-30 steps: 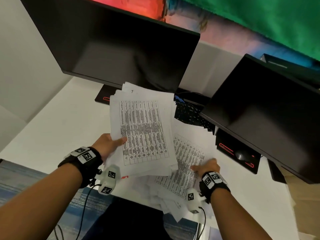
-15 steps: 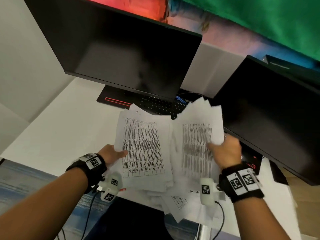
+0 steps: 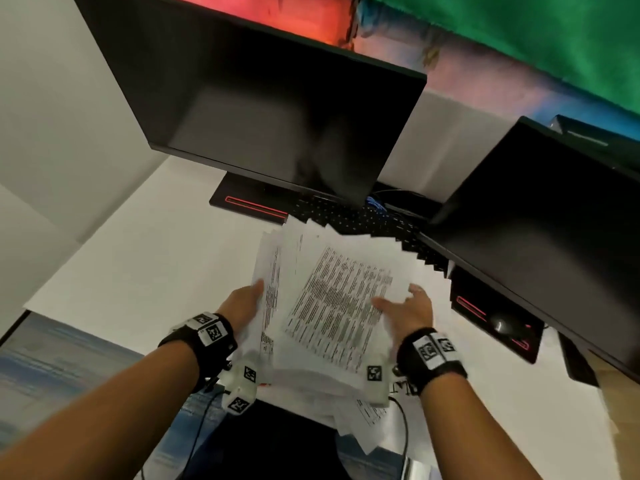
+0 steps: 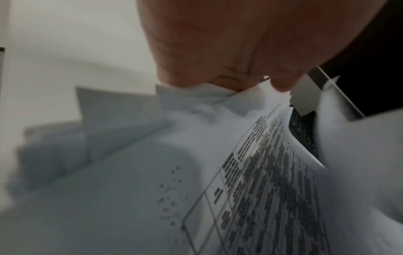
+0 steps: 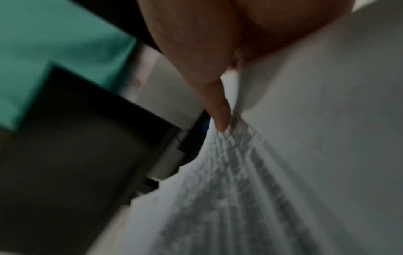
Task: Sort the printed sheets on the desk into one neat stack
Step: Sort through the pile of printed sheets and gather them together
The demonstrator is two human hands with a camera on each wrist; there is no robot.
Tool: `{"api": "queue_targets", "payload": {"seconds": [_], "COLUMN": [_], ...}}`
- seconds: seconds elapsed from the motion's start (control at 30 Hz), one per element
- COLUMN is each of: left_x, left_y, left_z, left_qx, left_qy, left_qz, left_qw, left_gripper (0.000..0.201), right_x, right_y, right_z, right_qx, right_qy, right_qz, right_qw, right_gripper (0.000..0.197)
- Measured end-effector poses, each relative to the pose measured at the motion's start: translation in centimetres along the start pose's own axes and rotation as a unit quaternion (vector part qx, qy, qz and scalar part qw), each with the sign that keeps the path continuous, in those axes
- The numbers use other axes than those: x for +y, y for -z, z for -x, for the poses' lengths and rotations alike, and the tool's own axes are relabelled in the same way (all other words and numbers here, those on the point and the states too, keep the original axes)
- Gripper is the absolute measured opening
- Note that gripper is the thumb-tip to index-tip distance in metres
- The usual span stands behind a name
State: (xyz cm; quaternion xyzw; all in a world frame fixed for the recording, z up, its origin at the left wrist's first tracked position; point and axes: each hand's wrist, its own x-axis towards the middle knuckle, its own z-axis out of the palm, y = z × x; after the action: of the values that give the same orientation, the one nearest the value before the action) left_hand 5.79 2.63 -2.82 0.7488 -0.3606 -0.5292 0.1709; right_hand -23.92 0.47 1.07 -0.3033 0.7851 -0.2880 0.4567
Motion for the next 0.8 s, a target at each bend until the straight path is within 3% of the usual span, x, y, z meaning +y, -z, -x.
{"api": "queue_targets", "payload": {"seconds": [0.1, 0.2, 0.3, 0.33, 0.4, 0.47, 0.53, 0.63, 0.8], "left_x": [0.5, 1.0, 0.9, 0.9, 0.8, 0.7, 0.8, 1.1, 1.2], "left_y": [-0.4, -1.3, -1.9, -1.9, -1.7, -1.7, -1.8, -1.9, -2.0], "left_z": [-0.7, -1.0, -1.3, -1.4, -1.4, -1.2, -1.1, -0.9, -0.8], "left_qx": [-0.005, 0.007, 0.041, 0.049, 0.056, 0.056, 0.052, 0.047, 0.046], "left_qy": [0.018, -0.024, -0.071, -0.075, -0.076, -0.073, -0.074, -0.076, -0.077], "left_qz": [0.024, -0.031, -0.114, -0.127, -0.128, -0.119, -0.120, -0.129, -0.136], "left_qw": [1.000, 0.999, 0.990, 0.988, 0.987, 0.989, 0.989, 0.988, 0.987], "left_gripper": [0.082, 0.059, 0.032, 0.028, 0.023, 0.022, 0.023, 0.025, 0.024], "right_x": [2.9, 3.6, 3.9, 4.0, 4.1, 4.3, 4.4, 4.6, 5.1], "right_y": [-2.8, -5.5, -4.9, -3.5, -0.3, 1.7, 1.5, 0.2, 0.1], "right_z": [-1.6, -0.8, -0.5, -1.0, -1.8, -2.0, -1.9, -2.0, -2.6], "right_qx": [-0.007, -0.056, -0.055, -0.025, 0.039, 0.059, 0.040, 0.054, 0.064], "right_qy": [-0.001, 0.073, 0.128, 0.123, 0.057, -0.010, -0.052, -0.096, -0.128], "right_qz": [0.158, 0.243, 0.257, 0.281, 0.350, 0.385, 0.382, 0.308, 0.177], "right_qw": [0.987, 0.966, 0.956, 0.951, 0.934, 0.921, 0.922, 0.945, 0.974], "right_gripper": [0.080, 0.069, 0.036, 0.043, 0.077, 0.105, 0.119, 0.121, 0.095]}}
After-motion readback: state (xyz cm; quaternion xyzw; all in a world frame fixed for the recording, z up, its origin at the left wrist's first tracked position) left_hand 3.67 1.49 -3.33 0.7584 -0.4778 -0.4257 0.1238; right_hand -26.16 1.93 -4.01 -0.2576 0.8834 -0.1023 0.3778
